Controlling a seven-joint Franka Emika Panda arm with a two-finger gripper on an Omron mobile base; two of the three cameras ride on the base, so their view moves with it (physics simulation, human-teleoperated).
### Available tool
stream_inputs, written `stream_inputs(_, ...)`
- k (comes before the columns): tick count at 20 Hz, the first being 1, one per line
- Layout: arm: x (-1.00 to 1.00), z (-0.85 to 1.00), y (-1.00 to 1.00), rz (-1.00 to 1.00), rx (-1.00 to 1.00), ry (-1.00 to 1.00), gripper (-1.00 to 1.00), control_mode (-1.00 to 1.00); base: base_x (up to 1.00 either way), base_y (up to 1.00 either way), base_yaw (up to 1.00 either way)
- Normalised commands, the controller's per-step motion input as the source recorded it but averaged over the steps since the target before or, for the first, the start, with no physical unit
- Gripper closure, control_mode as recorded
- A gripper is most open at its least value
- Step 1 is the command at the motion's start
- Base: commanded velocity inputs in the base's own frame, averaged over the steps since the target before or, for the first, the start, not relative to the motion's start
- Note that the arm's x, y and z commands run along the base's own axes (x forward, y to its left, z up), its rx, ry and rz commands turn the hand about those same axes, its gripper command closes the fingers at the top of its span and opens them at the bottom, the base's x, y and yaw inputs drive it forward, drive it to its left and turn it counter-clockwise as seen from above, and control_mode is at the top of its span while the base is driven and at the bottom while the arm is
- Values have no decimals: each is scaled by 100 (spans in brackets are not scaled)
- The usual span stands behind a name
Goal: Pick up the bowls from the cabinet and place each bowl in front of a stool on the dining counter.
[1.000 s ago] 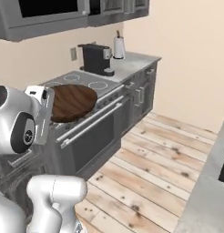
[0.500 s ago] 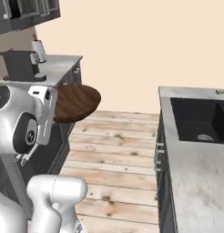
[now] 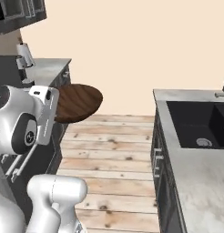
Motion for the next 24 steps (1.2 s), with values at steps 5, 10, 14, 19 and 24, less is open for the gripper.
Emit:
stream_inputs(5,0,0,0,0,0,0,100,100,100,-9,2)
stream_inputs(10,0,0,0,0,0,0,100,100,100,-28,0)
stream_inputs(14,0,0,0,0,0,0,100,100,100,-6,0)
stream_inputs(19,0,0,0,0,0,0,100,100,100,0,-4)
stream_inputs(24,0,0,0,0,0,0,100,100,100,0,-6)
